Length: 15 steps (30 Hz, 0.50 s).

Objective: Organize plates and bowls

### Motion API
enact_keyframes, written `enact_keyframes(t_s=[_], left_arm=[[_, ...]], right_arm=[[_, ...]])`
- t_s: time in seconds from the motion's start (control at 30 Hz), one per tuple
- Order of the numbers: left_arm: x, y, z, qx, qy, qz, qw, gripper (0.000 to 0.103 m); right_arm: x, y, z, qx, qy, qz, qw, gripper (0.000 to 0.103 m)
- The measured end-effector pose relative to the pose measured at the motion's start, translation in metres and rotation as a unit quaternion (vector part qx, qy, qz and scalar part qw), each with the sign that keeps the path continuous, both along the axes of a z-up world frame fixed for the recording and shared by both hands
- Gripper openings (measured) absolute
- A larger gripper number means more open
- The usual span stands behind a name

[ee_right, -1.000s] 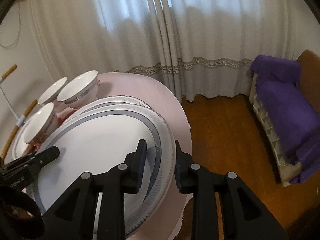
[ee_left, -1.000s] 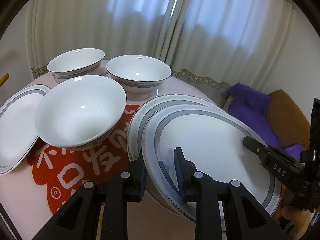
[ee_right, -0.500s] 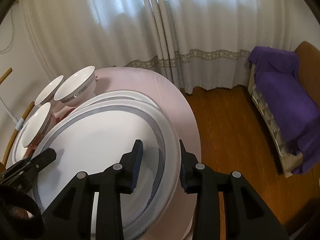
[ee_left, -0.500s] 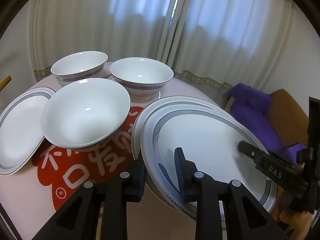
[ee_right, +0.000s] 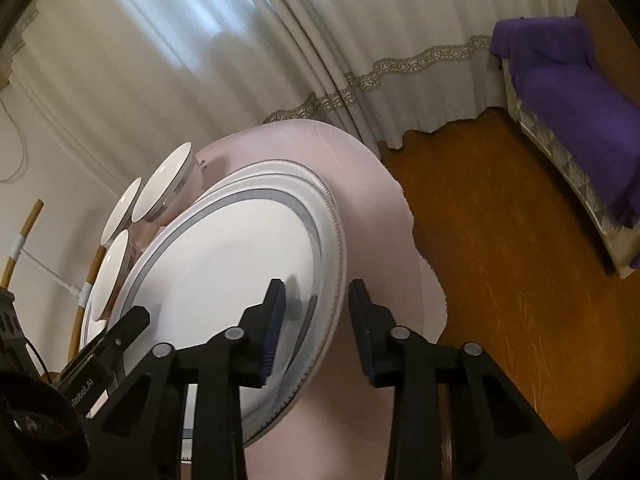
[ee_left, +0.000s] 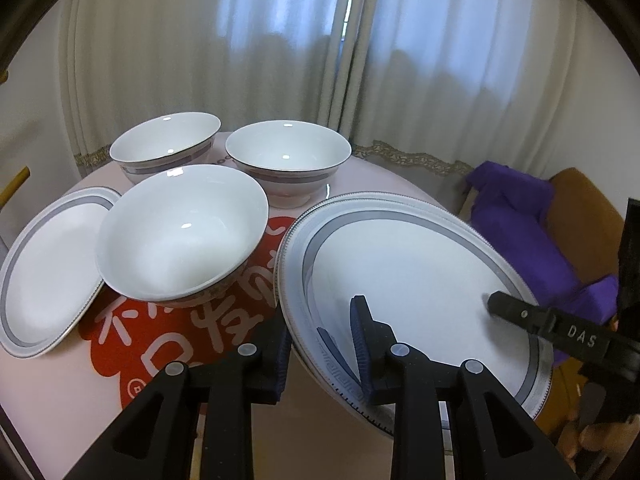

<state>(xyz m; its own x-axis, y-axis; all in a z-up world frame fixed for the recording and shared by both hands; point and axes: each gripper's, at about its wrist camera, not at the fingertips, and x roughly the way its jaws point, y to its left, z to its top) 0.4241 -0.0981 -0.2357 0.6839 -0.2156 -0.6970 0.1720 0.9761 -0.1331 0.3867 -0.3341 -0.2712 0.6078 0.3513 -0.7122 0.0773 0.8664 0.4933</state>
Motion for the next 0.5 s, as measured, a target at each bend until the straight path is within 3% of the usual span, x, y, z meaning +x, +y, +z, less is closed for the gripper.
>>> enact_keyframes(t_s=[0.17, 0.3, 0.5], left_arm=[[-0.003, -0.001, 0.001, 0.012, 0.0, 0.0, 0.9999, 0.029], [-0.001, 0.001, -0.005, 0.011, 0.023, 0.0, 0.9997, 0.033], [-0.009, 0.002, 0.003, 0.014, 0.009, -0.007, 0.9998, 0.035]], right_arm=[[0.003, 0.008, 0.002, -0.018, -0.005, 0.006, 1.0, 0.025], [0.006, 0.01, 0.002, -0.024, -0.005, 0.005, 1.0, 0.024], [0.008, 0.017, 0.003, -0.047, -0.006, 0.007, 0.999, 0.024]])
